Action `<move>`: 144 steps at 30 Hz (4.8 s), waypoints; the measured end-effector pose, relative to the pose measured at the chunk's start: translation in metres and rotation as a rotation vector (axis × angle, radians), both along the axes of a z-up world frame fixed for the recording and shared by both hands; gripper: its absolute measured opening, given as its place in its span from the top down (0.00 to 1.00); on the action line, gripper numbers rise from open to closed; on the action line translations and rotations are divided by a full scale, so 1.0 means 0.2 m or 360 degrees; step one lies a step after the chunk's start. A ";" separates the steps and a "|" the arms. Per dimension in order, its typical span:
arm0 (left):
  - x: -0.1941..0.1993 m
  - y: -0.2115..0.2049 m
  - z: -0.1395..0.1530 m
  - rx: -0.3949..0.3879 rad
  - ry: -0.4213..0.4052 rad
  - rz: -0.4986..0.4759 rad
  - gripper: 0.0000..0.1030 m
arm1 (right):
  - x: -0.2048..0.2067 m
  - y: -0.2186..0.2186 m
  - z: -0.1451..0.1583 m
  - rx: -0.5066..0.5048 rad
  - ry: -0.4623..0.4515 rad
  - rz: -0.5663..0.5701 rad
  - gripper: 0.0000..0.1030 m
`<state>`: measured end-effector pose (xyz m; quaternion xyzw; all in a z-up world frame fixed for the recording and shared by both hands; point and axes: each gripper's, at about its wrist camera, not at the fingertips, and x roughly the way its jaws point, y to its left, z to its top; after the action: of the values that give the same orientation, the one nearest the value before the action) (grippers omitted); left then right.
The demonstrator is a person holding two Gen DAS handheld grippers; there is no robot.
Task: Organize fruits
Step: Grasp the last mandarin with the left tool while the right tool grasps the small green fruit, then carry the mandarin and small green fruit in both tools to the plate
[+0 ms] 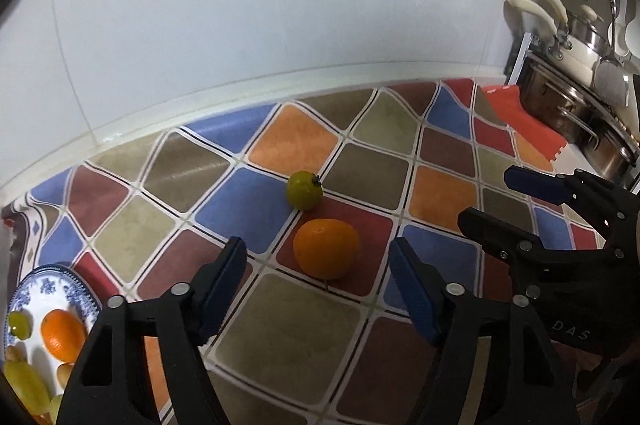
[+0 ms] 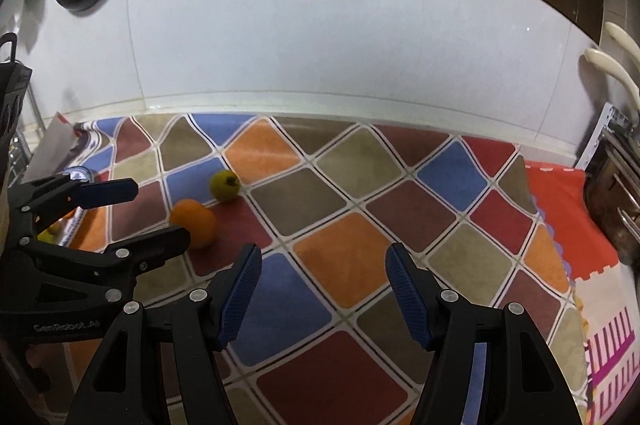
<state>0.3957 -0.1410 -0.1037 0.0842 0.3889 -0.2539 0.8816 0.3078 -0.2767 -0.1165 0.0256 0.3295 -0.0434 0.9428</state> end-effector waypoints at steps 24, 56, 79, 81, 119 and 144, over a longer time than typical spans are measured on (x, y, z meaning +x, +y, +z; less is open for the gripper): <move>0.05 0.05 -0.03 0.0000 0.0071 0.0050 0.60 | 0.13 0.01 -0.05 0.0064 0.0066 0.0074 0.37; 0.10 0.32 0.03 0.0029 -0.0009 0.0292 0.60 | 0.58 0.32 -0.15 0.0080 0.0204 0.0395 0.68; -0.27 0.52 0.26 -0.0096 -0.0129 0.0346 0.60 | 0.11 0.49 0.26 0.0076 -0.0066 0.0458 0.71; -0.33 0.55 0.28 -0.0111 -0.0146 0.0356 0.60 | 0.05 0.51 0.31 0.0071 -0.0103 0.0469 0.71; -1.16 1.03 -0.02 0.0077 0.0058 0.0594 0.60 | -0.62 1.06 -0.06 0.0236 0.0334 0.0824 0.56; -1.20 1.03 0.03 0.0055 0.0006 0.0585 0.60 | -0.71 1.07 -0.03 0.0237 0.0311 0.0836 0.71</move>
<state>0.1566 0.0648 -0.0983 0.0264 0.4038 -0.0818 0.9108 0.1662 -0.0626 -0.1232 0.0043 0.4163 0.2243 0.8811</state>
